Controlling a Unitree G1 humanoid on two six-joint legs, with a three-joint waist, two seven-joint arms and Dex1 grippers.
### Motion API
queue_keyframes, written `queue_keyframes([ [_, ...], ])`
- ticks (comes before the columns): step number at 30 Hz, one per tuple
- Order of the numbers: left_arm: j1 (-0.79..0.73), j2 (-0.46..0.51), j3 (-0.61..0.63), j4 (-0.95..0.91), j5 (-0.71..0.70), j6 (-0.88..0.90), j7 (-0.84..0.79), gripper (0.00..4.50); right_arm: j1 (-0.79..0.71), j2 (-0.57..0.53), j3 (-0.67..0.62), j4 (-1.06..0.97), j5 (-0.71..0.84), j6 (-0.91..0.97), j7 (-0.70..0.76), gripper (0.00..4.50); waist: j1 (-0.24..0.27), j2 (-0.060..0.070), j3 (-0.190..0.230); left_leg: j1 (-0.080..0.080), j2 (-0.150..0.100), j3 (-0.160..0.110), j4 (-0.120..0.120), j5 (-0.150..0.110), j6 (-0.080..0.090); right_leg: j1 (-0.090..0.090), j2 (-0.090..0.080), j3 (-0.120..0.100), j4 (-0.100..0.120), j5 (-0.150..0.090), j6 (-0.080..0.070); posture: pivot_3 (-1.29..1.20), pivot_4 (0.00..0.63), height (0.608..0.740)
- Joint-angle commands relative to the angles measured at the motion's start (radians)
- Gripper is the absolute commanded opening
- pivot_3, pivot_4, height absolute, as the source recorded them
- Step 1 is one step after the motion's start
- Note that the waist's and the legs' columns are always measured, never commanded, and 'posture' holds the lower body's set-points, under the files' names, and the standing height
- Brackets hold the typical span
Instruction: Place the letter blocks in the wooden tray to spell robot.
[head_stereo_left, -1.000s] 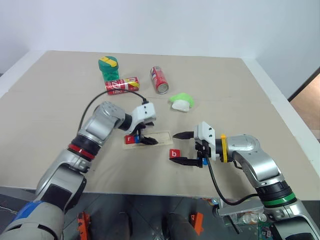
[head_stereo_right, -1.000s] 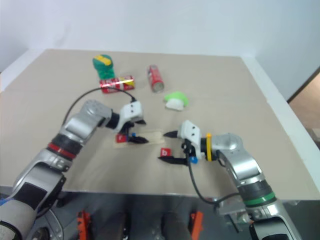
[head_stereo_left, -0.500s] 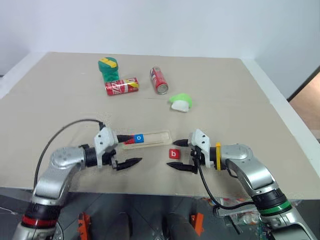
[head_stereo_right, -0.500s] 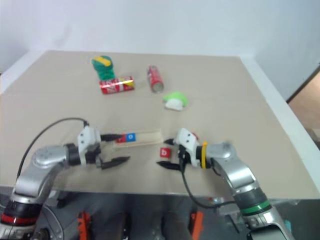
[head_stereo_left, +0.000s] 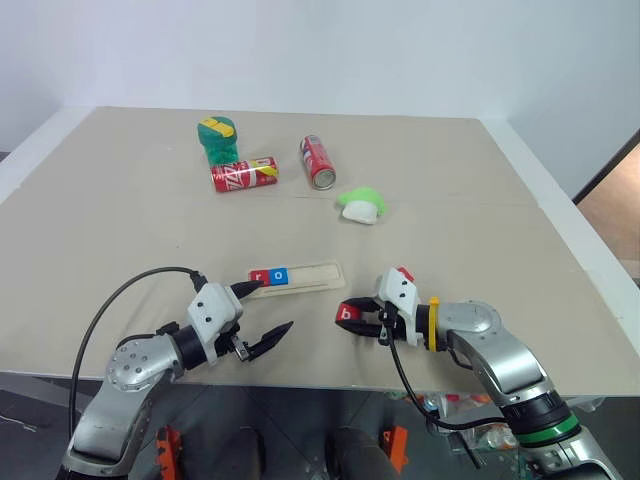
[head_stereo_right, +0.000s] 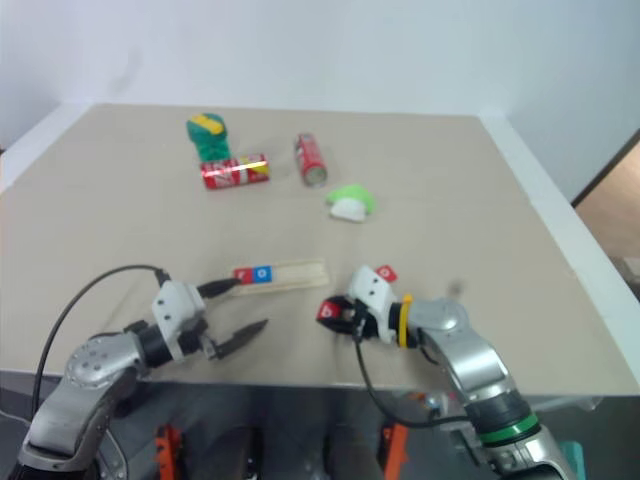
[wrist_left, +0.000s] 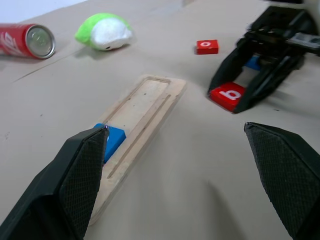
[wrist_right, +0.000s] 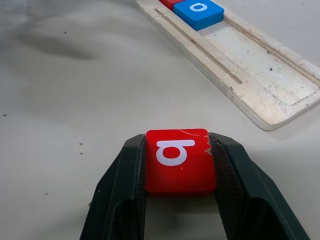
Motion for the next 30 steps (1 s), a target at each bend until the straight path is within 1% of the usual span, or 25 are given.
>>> queue_keyframes([
  [1, 0.013, -0.008, 0.016, -0.03, 0.014, -0.021, 0.059, 4.5, 0.01, 0.004, -0.029, -0.074, 0.018, 0.039, -0.032, 1.24, 0.0, 0.0, 0.0, 0.0, 0.0, 0.0, -0.001, 0.0, 0.0, 0.0, 0.0, 0.0, 0.0, 0.0, 0.0, 0.0, 0.15, 0.74],
  [5, 0.05, -0.029, 0.039, -0.023, 0.017, -0.017, 0.134, 4.5, -0.075, 0.025, -0.046, -0.124, 0.068, 0.112, -0.047, 1.24, -0.003, 0.0, 0.0, 0.0, 0.0, 0.001, -0.003, 0.0, 0.0, -0.002, 0.0, 0.001, 0.0, 0.0, 0.0, 0.0, 0.15, 0.74],
  [7, 0.064, -0.064, 0.063, -0.037, 0.011, 0.018, 0.202, 4.5, -0.195, 0.055, -0.038, -0.086, 0.084, 0.125, -0.031, 1.24, -0.013, 0.0, 0.0, 0.0, 0.0, 0.002, -0.003, 0.0, 0.0, -0.003, 0.0, 0.003, 0.0, 0.0, 0.0, 0.0, 0.15, 0.74],
  [9, 0.065, -0.085, 0.072, -0.043, 0.011, 0.047, 0.249, 4.5, -0.27, 0.071, -0.025, -0.042, 0.085, 0.117, -0.008, 1.24, -0.017, 0.0, 0.001, 0.0, 0.001, 0.004, -0.003, 0.001, 0.001, -0.004, 0.001, 0.003, 0.0, 0.003, -0.001, 0.0, 0.15, 0.74],
  [11, 0.057, -0.102, 0.06, -0.051, 0.029, 0.068, 0.29, 4.5, -0.4, 0.104, 0.05, 0.132, 0.023, 0.002, 0.076, 1.24, -0.016, -0.001, 0.0, 0.0, 0.001, 0.003, -0.003, 0.002, 0.002, -0.003, 0.001, 0.002, -0.001, 0.003, -0.001, 0.0, 0.15, 0.74],
  [13, 0.051, -0.113, 0.049, -0.056, 0.035, 0.082, 0.314, 4.5, -0.483, 0.136, 0.098, 0.281, -0.026, -0.104, 0.131, 1.24, -0.016, -0.002, 0.0, 0.001, 0.001, 0.003, -0.003, 0.002, 0.003, -0.002, 0.002, 0.002, -0.001, 0.004, -0.001, 0.0, 0.15, 0.74],
  [20, 0.045, -0.124, 0.021, -0.064, 0.048, 0.092, 0.35, 4.5, -0.646, 0.245, 0.155, 0.732, -0.126, -0.395, 0.252, 1.24, -0.014, -0.002, 0.0, -0.001, 0.0, 0.005, -0.005, 0.002, 0.003, -0.004, 0.0, 0.004, -0.003, 0.005, -0.003, 0.0, 0.15, 0.74],
  [21, 0.046, -0.126, 0.019, -0.067, 0.048, 0.093, 0.355, 4.5, -0.663, 0.256, 0.154, 0.778, -0.136, -0.423, 0.261, 1.24, -0.014, -0.002, 0.0, -0.001, 0.0, 0.006, -0.005, 0.002, 0.003, -0.004, 0.0, 0.004, -0.004, 0.006, -0.005, 0.0, 0.15, 0.74],
  [24, 0.049, -0.131, 0.01, -0.077, 0.053, 0.096, 0.366, 4.5, -0.711, 0.292, 0.144, 0.9, -0.161, -0.495, 0.276, 1.24, -0.014, -0.002, 0.001, -0.001, 0.0, 0.006, -0.006, 0.002, 0.002, -0.004, 0.0, 0.004, -0.004, 0.006, -0.006, 0.0, 0.15, 0.74],
  [30, 0.055, -0.135, -0.005, -0.088, 0.061, 0.095, 0.379, 4.5, -0.753, 0.337, 0.141, 1.022, -0.191, -0.565, 0.306, 1.24, -0.015, -0.002, 0.001, -0.001, 0.001, 0.004, -0.007, 0.002, 0.002, -0.004, 0.001, 0.003, -0.004, 0.006, -0.007, 0.0, 0.15, 0.74],
])
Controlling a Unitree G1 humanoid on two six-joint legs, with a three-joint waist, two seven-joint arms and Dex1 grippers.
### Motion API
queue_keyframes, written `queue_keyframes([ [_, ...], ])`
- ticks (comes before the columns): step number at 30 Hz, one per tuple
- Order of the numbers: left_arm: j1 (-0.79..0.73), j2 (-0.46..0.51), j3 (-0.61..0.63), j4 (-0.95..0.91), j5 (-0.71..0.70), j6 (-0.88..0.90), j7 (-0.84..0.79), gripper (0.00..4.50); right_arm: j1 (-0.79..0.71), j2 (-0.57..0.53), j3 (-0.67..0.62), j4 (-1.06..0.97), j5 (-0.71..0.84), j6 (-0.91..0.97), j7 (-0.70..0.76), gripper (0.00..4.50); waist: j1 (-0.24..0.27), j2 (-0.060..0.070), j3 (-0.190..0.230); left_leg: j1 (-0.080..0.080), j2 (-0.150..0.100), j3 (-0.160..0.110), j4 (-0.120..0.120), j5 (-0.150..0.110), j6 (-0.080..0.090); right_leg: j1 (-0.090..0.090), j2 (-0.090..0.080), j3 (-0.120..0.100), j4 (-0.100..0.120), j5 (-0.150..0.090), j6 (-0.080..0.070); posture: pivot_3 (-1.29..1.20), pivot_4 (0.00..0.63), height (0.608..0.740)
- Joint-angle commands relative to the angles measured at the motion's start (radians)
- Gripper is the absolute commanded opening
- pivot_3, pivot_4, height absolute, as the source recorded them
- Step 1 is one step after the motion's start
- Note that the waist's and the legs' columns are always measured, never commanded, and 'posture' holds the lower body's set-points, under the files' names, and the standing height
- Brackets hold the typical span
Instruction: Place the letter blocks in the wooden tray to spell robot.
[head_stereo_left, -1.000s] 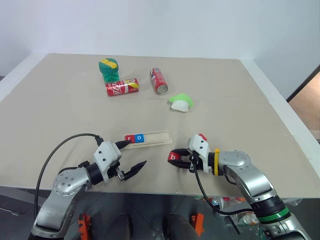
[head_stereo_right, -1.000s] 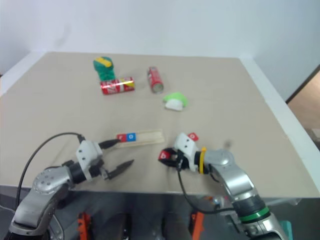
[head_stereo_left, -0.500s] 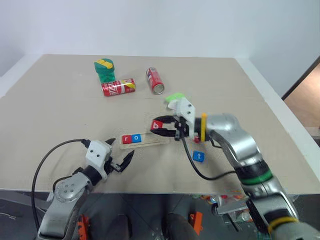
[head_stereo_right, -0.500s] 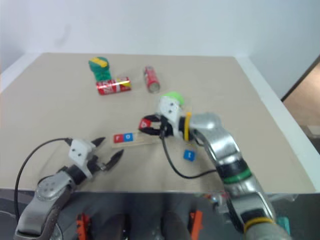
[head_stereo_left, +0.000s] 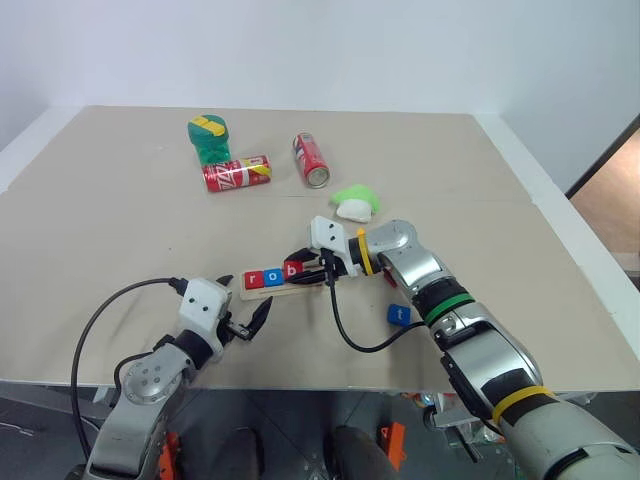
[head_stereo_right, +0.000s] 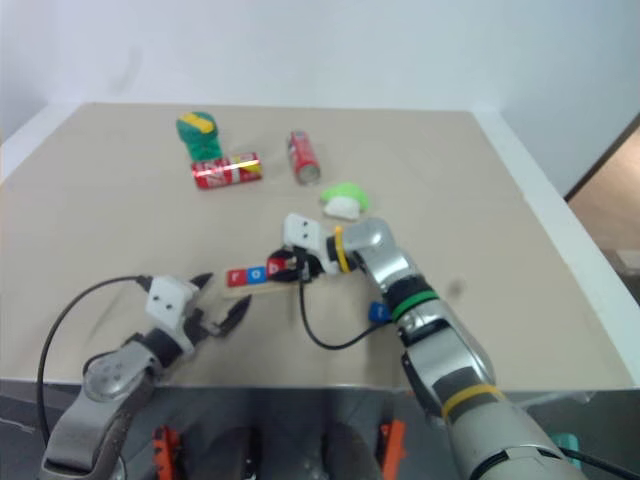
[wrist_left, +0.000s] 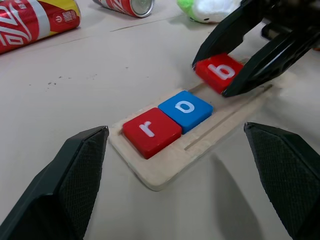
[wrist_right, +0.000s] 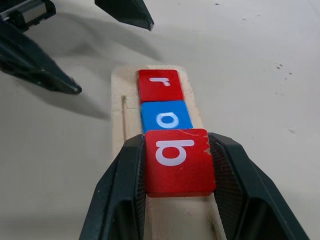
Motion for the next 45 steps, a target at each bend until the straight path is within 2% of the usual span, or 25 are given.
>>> queue_keyframes([
  [1, 0.002, 0.001, -0.004, -0.061, 0.009, -0.008, 0.016, 4.5, -0.049, 0.026, -0.02, 0.072, -0.022, -0.07, 0.024, 1.24, 0.0, 0.0, 0.0, 0.0, 0.0, 0.0, 0.0, 0.0, 0.0, 0.0, 0.0, 0.0, 0.0, 0.0, 0.0, 0.0, 0.15, 0.74],
  [2, 0.001, 0.001, -0.003, -0.062, 0.01, -0.006, 0.017, 4.5, -0.054, 0.031, -0.022, 0.089, -0.029, -0.084, 0.024, 1.24, 0.0, 0.0, 0.0, 0.0, 0.0, 0.0, 0.0, 0.0, 0.0, 0.0, 0.0, 0.0, 0.0, 0.0, 0.0, 0.0, 0.15, 0.74],
  [3, 0.0, 0.001, -0.003, -0.062, 0.01, -0.005, 0.019, 4.5, -0.058, 0.036, -0.024, 0.105, -0.035, -0.097, 0.023, 1.74, 0.0, 0.0, 0.0, 0.0, 0.0, 0.0, 0.0, 0.0, 0.0, 0.0, 0.0, 0.0, 0.0, 0.0, 0.0, 0.0, 0.15, 0.74],
  [8, -0.005, 0.01, -0.019, -0.067, 0.014, -0.015, 0.007, 4.5, -0.088, 0.05, -0.032, 0.17, -0.057, -0.137, 0.01, 1.74, 0.0, 0.0, 0.0, 0.0, 0.0, 0.0, 0.0, 0.0, 0.0, 0.0, 0.0, 0.0, 0.0, 0.0, 0.0, 0.0, 0.15, 0.74],
  [9, -0.006, 0.009, -0.022, -0.069, 0.014, -0.014, 0.007, 4.5, -0.094, 0.051, -0.034, 0.18, -0.059, -0.141, 0.008, 2.33, 0.0, 0.0, 0.0, 0.0, 0.0, 0.0, 0.0, 0.0, 0.0, 0.0, 0.0, 0.0, 0.0, 0.0, 0.0, 0.0, 0.15, 0.74],
  [11, -0.005, 0.007, -0.023, -0.071, 0.014, -0.014, 0.009, 4.5, -0.105, 0.053, -0.038, 0.189, -0.059, -0.143, 0.005, 2.78, 0.0, 0.0, 0.0, 0.0, 0.0, 0.0, 0.0, 0.0, 0.0, 0.0, 0.0, 0.0, 0.0, 0.0, 0.0, 0.0, 0.15, 0.74],
  [16, -0.008, 0.007, -0.027, -0.071, 0.02, -0.013, 0.01, 4.5, -0.122, 0.064, -0.055, 0.228, -0.067, -0.167, 0.012, 4.39, 0.0, 0.0, 0.0, 0.0, 0.0, 0.0, 0.0, 0.0, 0.0, 0.0, 0.0, 0.0, 0.0, 0.0, -0.001, 0.0, 0.15, 0.74],
  [21, -0.004, 0.011, -0.023, -0.075, 0.01, -0.019, -0.002, 4.5, -0.135, 0.064, -0.13, 0.192, -0.009, -0.102, 0.014, 4.46, 0.0, 0.0, 0.0, 0.0, 0.0, 0.001, 0.0, 0.0, 0.0, 0.0, 0.0, 0.0, 0.0, 0.0, 0.0, 0.0, 0.15, 0.74],
  [25, 0.008, 0.047, -0.015, -0.103, -0.071, -0.03, -0.104, 4.5, -0.105, 0.024, -0.269, 0.024, 0.116, 0.145, -0.036, 4.46, 0.0, 0.001, 0.001, 0.0, 0.0, 0.0, 0.0, 0.0, 0.0, 0.0, 0.0, 0.0, 0.0, 0.0, -0.001, 0.0, 0.15, 0.74],
  [28, 0.003, 0.108, -0.027, -0.12, -0.117, -0.022, -0.202, 4.5, 0.022, -0.055, -0.353, -0.213, 0.135, 0.304, -0.188, 4.46, 0.005, 0.001, 0.0, -0.001, 0.0, -0.001, -0.001, 0.0, 0.0, -0.001, -0.001, 0.0, 0.0, -0.001, -0.001, 0.0, 0.15, 0.74],
  [31, 0.0, 0.167, -0.035, -0.126, -0.13, -0.02, -0.263, 4.5, 0.225, -0.111, -0.402, -0.541, 0.093, 0.46, -0.352, 4.46, 0.009, 0.001, 0.0, -0.001, -0.002, -0.002, -0.002, 0.0, 0.0, 0.0, -0.002, -0.002, 0.0, -0.003, 0.0, 0.0, 0.15, 0.74],
  [34, -0.003, 0.202, -0.036, -0.122, -0.13, -0.03, -0.298, 4.5, 0.455, -0.106, -0.442, -0.896, 0.047, 0.642, -0.53, 4.46, 0.01, 0.001, 0.0, -0.002, -0.002, -0.002, -0.002, -0.002, -0.003, -0.001, -0.003, -0.001, 0.0, -0.006, 0.0, 0.0, 0.15, 0.74],
  [36, -0.01, 0.205, -0.035, -0.113, -0.133, -0.036, -0.3, 4.5, 0.588, -0.063, -0.472, -1.066, 0.025, 0.73, -0.654, 4.46, 0.0, 0.004, 0.001, -0.003, -0.001, 0.001, -0.003, -0.003, -0.004, -0.005, -0.002, 0.002, 0.0, -0.006, 0.001, 0.0, 0.15, 0.74],
  [39, -0.034, 0.211, -0.051, -0.087, -0.158, -0.063, -0.357, 4.5, 0.71, -0.009, -0.484, -1.156, -0.003, 0.777, -0.78, 4.46, 0.0, 0.004, 0.001, -0.003, 0.001, -0.002, -0.005, -0.003, -0.005, -0.006, 0.001, 0.0, 0.001, -0.011, 0.004, 0.0, 0.15, 0.74],
  [45, -0.076, 0.237, -0.076, -0.054, -0.154, -0.087, -0.426, 4.5, 0.794, -0.008, -0.458, -1.19, 0.0, 0.848, -0.845, 4.46, -0.001, 0.004, 0.001, 0.0, 0.0, 0.001, -0.003, -0.002, -0.006, -0.003, 0.0, 0.002, 0.001, -0.011, 0.001, 0.0, 0.15, 0.74],
])
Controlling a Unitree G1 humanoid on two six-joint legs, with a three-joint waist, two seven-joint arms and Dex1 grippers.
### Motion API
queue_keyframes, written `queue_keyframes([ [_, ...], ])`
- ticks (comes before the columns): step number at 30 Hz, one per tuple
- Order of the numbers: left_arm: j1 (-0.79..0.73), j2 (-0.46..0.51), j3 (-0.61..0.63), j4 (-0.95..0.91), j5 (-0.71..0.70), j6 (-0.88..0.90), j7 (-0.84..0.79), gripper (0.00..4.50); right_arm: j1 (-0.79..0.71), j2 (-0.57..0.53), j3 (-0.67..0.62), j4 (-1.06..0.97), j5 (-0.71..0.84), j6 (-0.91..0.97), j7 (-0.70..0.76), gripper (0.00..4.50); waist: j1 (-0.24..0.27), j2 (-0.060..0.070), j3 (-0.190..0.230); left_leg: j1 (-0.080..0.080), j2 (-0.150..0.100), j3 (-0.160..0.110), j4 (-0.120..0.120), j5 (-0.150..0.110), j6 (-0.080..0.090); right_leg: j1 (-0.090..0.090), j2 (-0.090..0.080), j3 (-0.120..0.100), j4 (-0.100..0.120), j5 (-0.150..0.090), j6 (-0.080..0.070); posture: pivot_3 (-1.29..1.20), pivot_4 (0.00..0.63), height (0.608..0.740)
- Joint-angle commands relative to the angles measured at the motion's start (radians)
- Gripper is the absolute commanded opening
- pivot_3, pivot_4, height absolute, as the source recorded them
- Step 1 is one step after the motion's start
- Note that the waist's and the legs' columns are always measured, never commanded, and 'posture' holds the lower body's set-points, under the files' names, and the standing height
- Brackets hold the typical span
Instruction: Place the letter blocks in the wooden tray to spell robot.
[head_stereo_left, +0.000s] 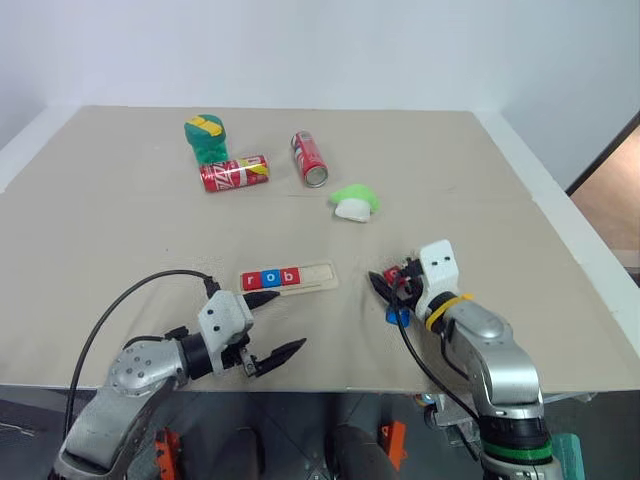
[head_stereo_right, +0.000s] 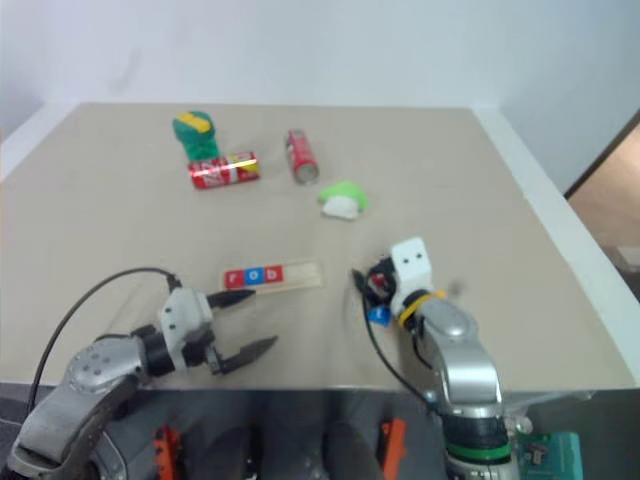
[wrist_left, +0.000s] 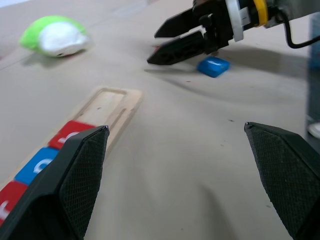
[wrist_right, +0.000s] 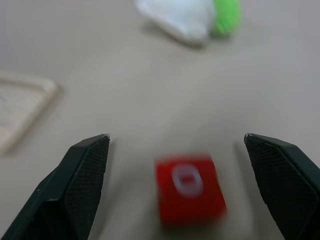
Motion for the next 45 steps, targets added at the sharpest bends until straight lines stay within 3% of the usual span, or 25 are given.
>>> queue_keyframes([
  [1, -0.023, 0.01, -0.015, 0.003, -0.008, -0.029, -0.03, 4.5, 0.016, 0.001, -0.001, -0.042, 0.014, 0.011, -0.032, 4.46, 0.0, 0.0, 0.0, 0.0, 0.0, 0.0, 0.001, 0.0, 0.0, 0.0, 0.0, 0.0, 0.0, 0.0, 0.0, 0.0, 0.15, 0.74],
  [3, -0.034, 0.003, -0.022, 0.011, -0.007, -0.027, -0.031, 4.5, 0.022, 0.013, -0.009, -0.03, 0.024, 0.004, -0.047, 4.46, 0.0, -0.001, 0.0, 0.001, 0.0, 0.001, 0.001, 0.0, 0.0, 0.001, 0.0, 0.001, 0.0, 0.0, 0.0, 0.0, 0.15, 0.74],
  [4, -0.038, 0.0, -0.024, 0.014, -0.009, -0.024, -0.031, 4.5, 0.021, 0.017, -0.009, -0.026, 0.031, 0.002, -0.053, 4.22, 0.0, -0.001, -0.001, 0.001, 0.0, 0.001, 0.001, 0.0, 0.0, 0.001, 0.0, 0.001, 0.0, 0.0, 0.0, 0.0, 0.15, 0.74],
  [13, -0.064, -0.015, -0.039, 0.023, -0.013, -0.003, -0.016, 4.5, 0.019, 0.047, 0.04, -0.07, 0.036, 0.031, -0.115, 1.22, 0.0, -0.001, -0.001, 0.0, 0.0, 0.0, 0.0, 0.0, 0.0, 0.001, 0.0, 0.0, 0.0, 0.001, 0.004, 0.0, 0.15, 0.74],
  [19, -0.081, -0.02, -0.046, 0.022, -0.017, 0.016, -0.006, 4.5, -0.035, -0.007, 0.075, -0.081, 0.106, 0.003, 0.002, 1.22, 0.0, -0.001, 0.0, 0.0, 0.0, 0.0, 0.0, 0.0, 0.0, 0.001, 0.0, 0.0, 0.0, 0.001, 0.004, 0.0, 0.15, 0.74],
  [27, -0.101, -0.031, -0.055, 0.02, -0.018, 0.041, 0.013, 4.5, -0.227, -0.276, 0.197, 0.172, 0.198, -0.233, 0.518, 1.22, 0.001, -0.002, 0.0, 0.0, -0.001, -0.001, 0.001, 0.0, 0.001, 0.002, 0.0, -0.001, -0.002, 0.002, 0.005, 0.0, 0.15, 0.74],
  [30, -0.102, -0.028, -0.055, 0.017, -0.012, 0.04, 0.019, 4.5, -0.32, -0.354, 0.275, 0.389, 0.139, -0.474, 0.725, 1.22, 0.001, -0.002, 0.001, 0.0, -0.001, -0.001, 0.001, 0.0, 0.001, 0.002, 0.0, -0.001, -0.002, 0.002, 0.005, 0.0, 0.15, 0.74],
  [36, -0.091, -0.023, -0.05, 0.007, -0.007, 0.039, 0.033, 4.5, -0.47, -0.355, 0.318, 0.715, 0.092, -0.731, 0.887, 1.22, 0.0, -0.002, 0.001, 0.0, -0.001, -0.001, 0.0, 0.0, 0.001, 0.002, 0.0, -0.001, -0.002, 0.002, 0.005, 0.0, 0.15, 0.74],
  [42, -0.071, -0.023, -0.039, -0.007, -0.011, 0.04, 0.053, 4.5, -0.518, -0.331, 0.331, 0.846, 0.07, -0.813, 0.961, 1.22, 0.001, -0.002, 0.001, 0.0, -0.001, -0.001, 0.0, 0.0, 0.001, 0.002, 0.0, 0.0, -0.002, 0.002, 0.005, 0.0, 0.15, 0.74],
  [43, -0.069, -0.023, -0.038, -0.008, -0.011, 0.04, 0.056, 4.5, -0.518, -0.328, 0.332, 0.864, 0.069, -0.814, 0.975, 1.72, 0.001, -0.002, 0.001, 0.0, -0.001, -0.001, 0.0, 0.0, 0.001, 0.002, 0.0, -0.001, -0.002, 0.002, 0.005, 0.0, 0.15, 0.74],
  [45, -0.067, -0.021, -0.038, -0.01, -0.012, 0.039, 0.061, 4.5, -0.517, -0.324, 0.333, 0.89, 0.063, -0.852, 0.99, 1.72, 0.001, -0.002, 0.001, 0.0, -0.001, -0.001, 0.001, 0.0, 0.001, 0.002, 0.0, 0.0, -0.002, 0.002, 0.005, 0.0, 0.15, 0.74],
])
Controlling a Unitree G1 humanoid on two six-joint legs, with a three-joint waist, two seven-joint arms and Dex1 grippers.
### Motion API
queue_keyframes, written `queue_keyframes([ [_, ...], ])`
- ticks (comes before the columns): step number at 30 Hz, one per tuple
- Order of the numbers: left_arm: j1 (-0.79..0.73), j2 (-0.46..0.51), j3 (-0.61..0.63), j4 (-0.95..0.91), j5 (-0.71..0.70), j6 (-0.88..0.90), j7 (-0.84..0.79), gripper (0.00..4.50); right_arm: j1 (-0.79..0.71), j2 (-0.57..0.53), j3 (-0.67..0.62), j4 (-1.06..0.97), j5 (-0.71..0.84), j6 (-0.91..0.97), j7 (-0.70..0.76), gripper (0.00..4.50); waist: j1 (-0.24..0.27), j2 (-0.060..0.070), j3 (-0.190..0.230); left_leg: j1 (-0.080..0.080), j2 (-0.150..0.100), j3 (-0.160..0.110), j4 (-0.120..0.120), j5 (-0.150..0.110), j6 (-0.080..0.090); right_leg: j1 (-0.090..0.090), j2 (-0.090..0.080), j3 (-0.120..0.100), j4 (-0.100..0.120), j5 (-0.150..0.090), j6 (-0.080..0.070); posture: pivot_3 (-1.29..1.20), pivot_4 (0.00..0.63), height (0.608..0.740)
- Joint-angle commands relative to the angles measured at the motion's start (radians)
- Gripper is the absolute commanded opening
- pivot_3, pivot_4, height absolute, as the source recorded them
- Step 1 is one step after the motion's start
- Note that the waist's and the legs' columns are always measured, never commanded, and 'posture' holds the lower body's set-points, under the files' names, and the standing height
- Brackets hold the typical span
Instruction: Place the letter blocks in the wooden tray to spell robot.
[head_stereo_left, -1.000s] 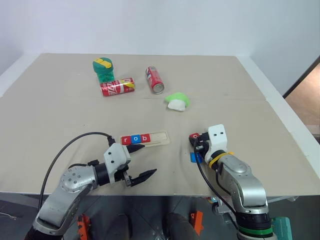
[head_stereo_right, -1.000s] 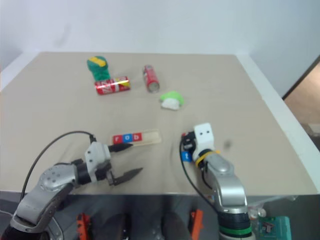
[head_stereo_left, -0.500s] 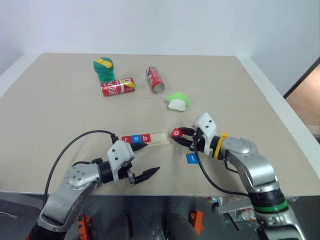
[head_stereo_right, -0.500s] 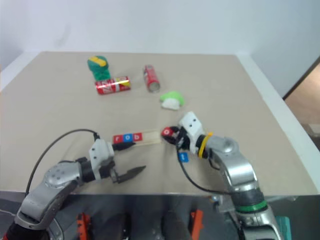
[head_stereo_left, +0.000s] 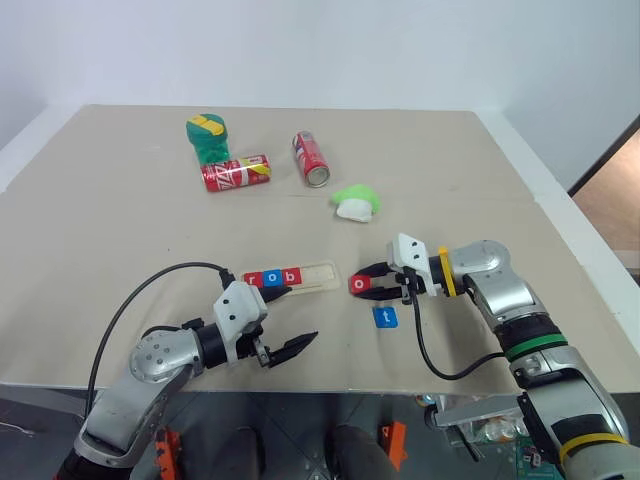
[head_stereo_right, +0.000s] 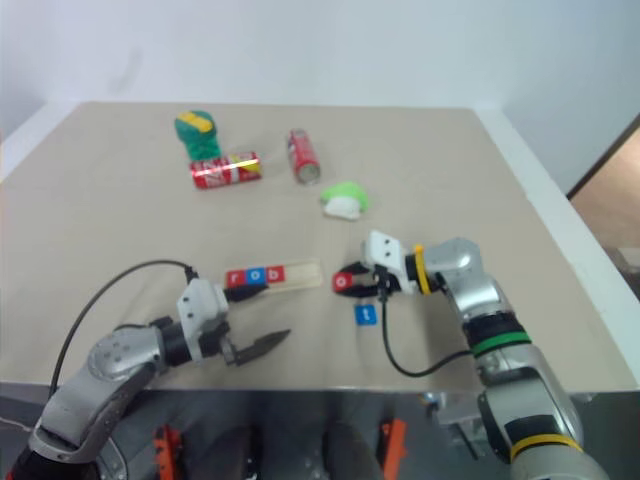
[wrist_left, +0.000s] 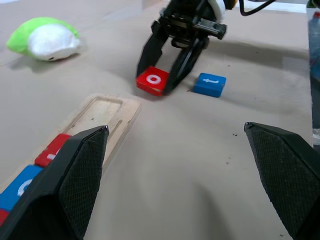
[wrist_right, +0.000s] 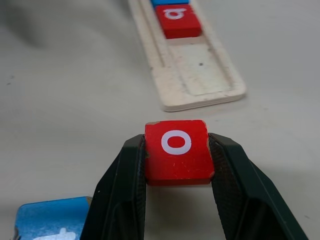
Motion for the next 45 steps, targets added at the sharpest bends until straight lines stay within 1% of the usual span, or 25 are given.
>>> queue_keyframes([
  [1, 0.004, 0.008, 0.021, -0.044, -0.002, -0.008, 0.01, 4.5, -0.013, 0.003, -0.01, 0.026, -0.003, -0.064, 0.036, 1.72, 0.0, 0.0, 0.0, 0.0, 0.0, 0.0, 0.0, 0.0, 0.0, 0.0, 0.0, 0.0, 0.0, 0.0, 0.0, 0.0, 0.15, 0.74],
  [4, 0.008, 0.009, 0.031, -0.046, -0.013, -0.009, 0.011, 4.5, -0.025, 0.007, -0.037, 0.008, 0.028, -0.039, 0.039, 1.72, 0.0, 0.0, 0.0, 0.001, 0.0, 0.0, 0.0, 0.0, 0.0, 0.001, 0.0, 0.0, 0.0, 0.0, 0.0, 0.0, 0.15, 0.74],
  [8, 0.015, 0.015, 0.039, -0.047, -0.031, -0.013, 0.001, 4.5, -0.042, -0.015, -0.059, -0.015, 0.05, -0.003, 0.061, 1.72, 0.0, 0.0, 0.0, 0.001, 0.0, 0.0, 0.0, 0.0, 0.0, 0.001, 0.0, 0.0, 0.0, 0.0, 0.0, 0.0, 0.15, 0.74],
  [13, 0.023, 0.023, 0.038, -0.045, -0.034, -0.023, -0.014, 4.5, -0.044, -0.034, -0.058, -0.003, 0.043, -0.006, 0.094, 1.72, 0.0, 0.0, 0.0, 0.001, 0.0, 0.0, 0.0, 0.0, 0.0, 0.001, 0.0, 0.0, 0.0, 0.0, 0.0, 0.0, 0.15, 0.74],
  [17, 0.028, 0.023, 0.039, -0.043, -0.036, -0.026, -0.017, 4.5, -0.045, -0.028, -0.065, -0.006, 0.062, 0.056, 0.101, 1.72, 0.0, 0.0, 0.0, 0.001, 0.0, 0.0, 0.0, 0.0, 0.0, 0.001, 0.0, 0.0, 0.0, 0.0, 0.0, 0.0, 0.15, 0.74],
  [21, 0.031, 0.022, 0.038, -0.043, -0.033, -0.027, -0.014, 4.5, -0.045, 0.003, -0.103, 0.009, 0.102, 0.147, 0.05, 1.72, 0.0, 0.0, 0.0, 0.001, 0.0, 0.0, 0.0, 0.0, 0.0, 0.001, 0.0, 0.0, 0.0, 0.001, 0.0, 0.0, 0.15, 0.74],
  [26, 0.043, -0.008, 0.058, -0.041, -0.042, -0.028, 0.026, 4.5, -0.023, 0.014, -0.107, -0.009, 0.096, 0.133, 0.039, 1.72, 0.0, 0.0, 0.0, 0.001, 0.0, 0.0, 0.0, 0.0, 0.0, 0.001, 0.0, 0.0, 0.0, 0.001, 0.0, 0.0, 0.15, 0.74],
  [31, 0.044, -0.029, 0.071, -0.036, -0.051, -0.024, 0.044, 4.5, -0.04, 0.022, -0.115, -0.003, 0.106, 0.126, 0.044, 1.72, 0.0, 0.0, 0.0, 0.001, 0.0, 0.0, 0.0, 0.0, 0.0, 0.001, 0.0, 0.0, 0.0, 0.0, 0.0, 0.0, 0.15, 0.74],
  [34, 0.044, -0.03, 0.075, -0.031, -0.047, -0.025, 0.052, 4.5, -0.077, 0.042, -0.115, -0.031, 0.119, 0.142, 0.045, 1.72, 0.0, 0.0, 0.0, 0.001, 0.0, 0.0, 0.0, 0.0, 0.0, 0.0, 0.0, 0.0, 0.0, 0.001, 0.0, 0.0, 0.15, 0.74],
  [36, 0.043, -0.033, 0.078, -0.026, -0.043, -0.03, 0.058, 4.5, -0.11, 0.071, -0.109, -0.057, 0.128, 0.176, 0.033, 1.72, -0.001, 0.0, 0.0, 0.001, 0.0, 0.0, 0.0, 0.0, 0.0, 0.0, 0.0, 0.0, 0.001, 0.001, 0.0, 0.0, 0.15, 0.74],
  [38, 0.043, -0.036, 0.081, -0.022, -0.032, -0.043, 0.066, 4.5, -0.135, 0.098, -0.086, -0.06, 0.118, 0.171, 0.035, 1.72, -0.003, 0.0, 0.0, 0.001, 0.001, 0.0, 0.0, 0.0, 0.0, 0.0, 0.001, 0.0, 0.001, 0.001, 0.0, 0.0, 0.15, 0.74],
  [42, 0.05, -0.047, 0.089, -0.014, -0.011, -0.067, 0.089, 4.5, -0.193, 0.17, -0.018, 0.032, 0.043, 0.077, 0.039, 1.72, -0.002, 0.0, 0.0, 0.001, 0.001, 0.0, 0.0, 0.0, 0.0, 0.0, 0.001, 0.0, 0.001, 0.001, 0.0, 0.0, 0.15, 0.74],
  [45, 0.061, -0.054, 0.092, -0.013, 0.004, -0.08, 0.103, 4.5, -0.23, 0.218, 0.008, 0.113, 0.006, 0.037, 0.023, 1.72, 0.0, 0.0, 0.0, 0.001, 0.0, 0.0, 0.0, 0.0, 0.0, 0.0, 0.0, 0.0, 0.001, 0.001, 0.0, 0.0, 0.15, 0.74],
])
